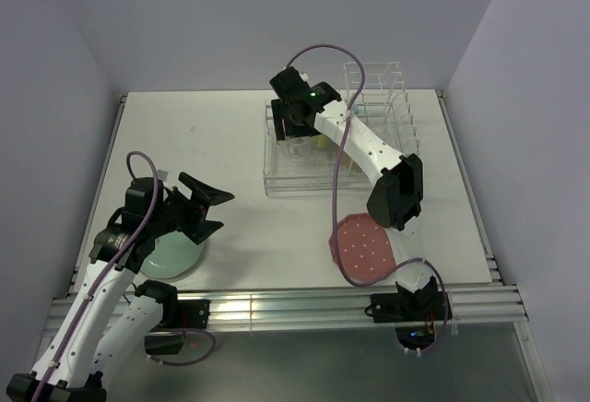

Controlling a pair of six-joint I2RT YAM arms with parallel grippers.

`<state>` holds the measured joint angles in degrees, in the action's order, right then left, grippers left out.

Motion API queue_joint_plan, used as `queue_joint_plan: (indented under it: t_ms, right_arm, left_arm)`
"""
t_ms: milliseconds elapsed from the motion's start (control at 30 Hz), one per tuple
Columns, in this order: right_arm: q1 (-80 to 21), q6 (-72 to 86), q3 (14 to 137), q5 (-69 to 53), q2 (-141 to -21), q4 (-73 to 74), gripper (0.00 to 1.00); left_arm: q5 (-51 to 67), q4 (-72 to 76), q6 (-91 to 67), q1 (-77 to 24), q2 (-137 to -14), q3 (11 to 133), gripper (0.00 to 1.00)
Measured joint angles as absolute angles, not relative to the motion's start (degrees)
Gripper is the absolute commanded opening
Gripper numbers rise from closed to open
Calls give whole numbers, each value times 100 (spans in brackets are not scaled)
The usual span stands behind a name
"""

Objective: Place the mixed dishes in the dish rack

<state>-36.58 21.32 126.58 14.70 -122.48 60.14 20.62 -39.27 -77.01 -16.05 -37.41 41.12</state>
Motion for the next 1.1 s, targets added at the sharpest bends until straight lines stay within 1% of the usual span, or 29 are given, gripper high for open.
queue_joint_plan:
  t_ms: [400,433,467,533,600,633,667,700,733,767,833,933,967,1067,1100]
  right_arm:
    - [-3815,2158,11987,1535,-12254,5948,0]
    - [-3815,2156,11946,1527,-12254,5942,1]
    - [-3815,2158,11915,1522,-12254,5940,6]
    - [-3815,2158,11858,1500,-12254,5929,9]
    - [-3815,2158,11856,1490,-12254,5927,21]
    - [-3815,2158,11856,1479,-12254,5920,29]
    - [-3815,2158,11856,1457,-12254,5920,44]
    - [-3815,2158,11856,1439,-12254,5920,49]
    - [-3815,2158,11856,1420,-12254,5920,59]
    - [-3815,2158,11854,1411,-12254,5920,64]
    - [-3815,2156,11841,1413,-12254,5907,69]
    - [-3815,2158,11710,1428,-12254,5839,73]
    - [-3815,2169,11664,1428,-12254,5813,89]
    - [-3815,2178,11548,1459,-12199,5706,95]
    - [-3815,2178,11483,1470,-12173,5690,95]
  left_arm:
    - [2112,-4066,-7559,-1656,-3754,4139,94]
    - [2112,-4110,-7555,-1673,-3756,4150,94]
    - [2112,-4136,-7553,-1699,-3752,4154,94]
    - [2110,-4169,-7548,-1756,-3734,4156,94]
    - [2091,-4202,-7557,-1839,-3721,4160,94]
    - [2073,-4228,-7568,-1900,-3721,4163,94]
    - [2067,-4250,-7572,-1959,-3721,4167,94]
    - [2043,-4261,-7575,-2036,-3723,4171,94]
    - [2018,-4270,-7570,-2115,-3739,4185,94]
    - [2010,-4274,-7566,-2167,-3756,4198,94]
    - [1962,-4278,-7561,-2318,-3879,4272,94]
    - [1874,-4274,-7564,-2545,-4095,4414,94]
    - [1833,-4270,-7561,-2635,-4165,4456,94]
    - [1750,-4274,-7531,-2818,-4263,4580,94]
    - [1721,-4272,-7500,-2847,-4274,4613,94]
